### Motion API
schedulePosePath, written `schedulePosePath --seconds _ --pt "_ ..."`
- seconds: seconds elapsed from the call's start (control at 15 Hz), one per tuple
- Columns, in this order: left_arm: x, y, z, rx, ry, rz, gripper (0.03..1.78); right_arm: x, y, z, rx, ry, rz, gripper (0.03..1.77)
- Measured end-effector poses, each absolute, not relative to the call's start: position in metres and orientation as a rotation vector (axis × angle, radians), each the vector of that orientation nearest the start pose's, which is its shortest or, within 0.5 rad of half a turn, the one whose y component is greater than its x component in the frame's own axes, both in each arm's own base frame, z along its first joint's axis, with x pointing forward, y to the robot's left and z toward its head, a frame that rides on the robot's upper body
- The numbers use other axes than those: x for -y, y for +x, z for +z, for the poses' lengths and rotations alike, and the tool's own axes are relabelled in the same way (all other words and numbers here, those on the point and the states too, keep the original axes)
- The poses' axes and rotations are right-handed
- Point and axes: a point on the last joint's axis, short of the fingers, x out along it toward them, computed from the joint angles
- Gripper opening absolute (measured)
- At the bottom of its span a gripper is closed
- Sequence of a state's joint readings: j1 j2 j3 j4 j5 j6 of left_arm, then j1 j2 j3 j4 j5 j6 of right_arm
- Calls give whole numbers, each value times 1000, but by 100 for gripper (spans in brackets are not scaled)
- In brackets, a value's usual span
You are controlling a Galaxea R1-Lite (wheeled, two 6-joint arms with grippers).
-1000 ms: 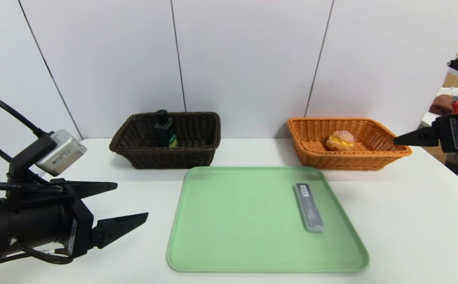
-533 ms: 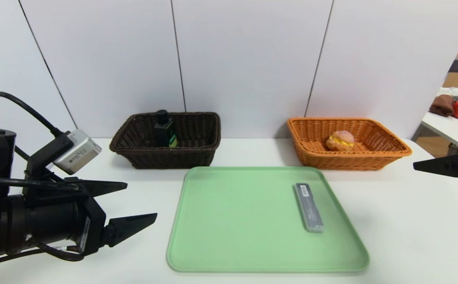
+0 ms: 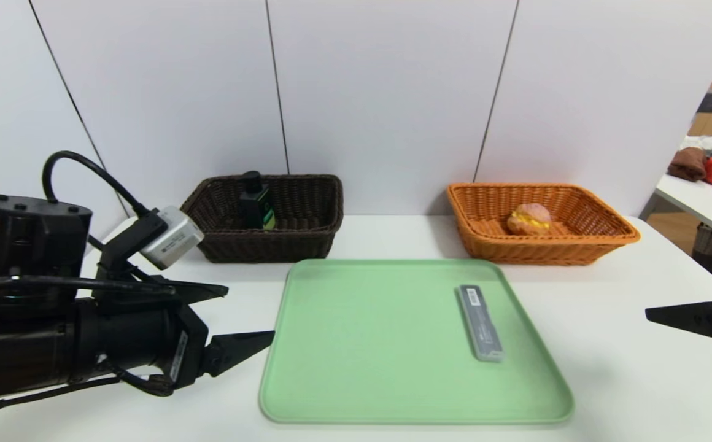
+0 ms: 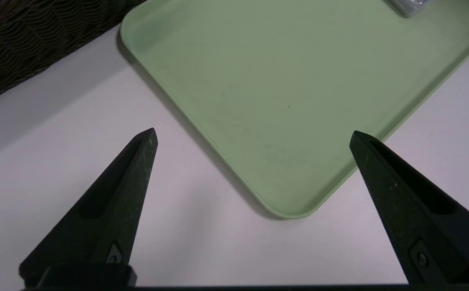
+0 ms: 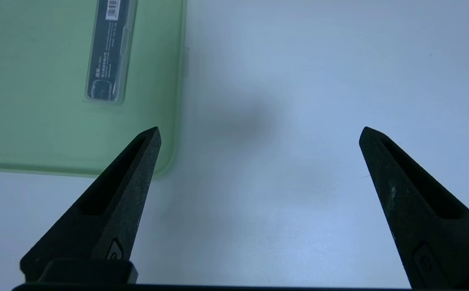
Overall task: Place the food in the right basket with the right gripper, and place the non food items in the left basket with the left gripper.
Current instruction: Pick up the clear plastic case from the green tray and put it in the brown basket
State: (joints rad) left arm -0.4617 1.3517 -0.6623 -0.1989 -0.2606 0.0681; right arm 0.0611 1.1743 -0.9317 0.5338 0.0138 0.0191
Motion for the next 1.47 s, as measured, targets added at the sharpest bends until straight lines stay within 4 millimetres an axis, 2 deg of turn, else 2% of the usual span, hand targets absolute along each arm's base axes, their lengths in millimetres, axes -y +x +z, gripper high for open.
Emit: schedulePosePath --seconds 0.33,0.6,0.73,1.2,1.47 --pt "148 220 180 -548 108 -657 169 -10 146 220 -754 16 74 169" --pt "205 247 170 -581 55 -572 169 -12 141 217 -757 43 149 169" --pt "229 254 166 -598 34 -552 169 -12 140 216 -758 45 153 169" --pt "299 251 153 -609 77 -471 169 -12 138 209 -782 68 149 169" --pt "328 247 159 -596 68 -428 169 -12 142 205 -718 73 149 169"
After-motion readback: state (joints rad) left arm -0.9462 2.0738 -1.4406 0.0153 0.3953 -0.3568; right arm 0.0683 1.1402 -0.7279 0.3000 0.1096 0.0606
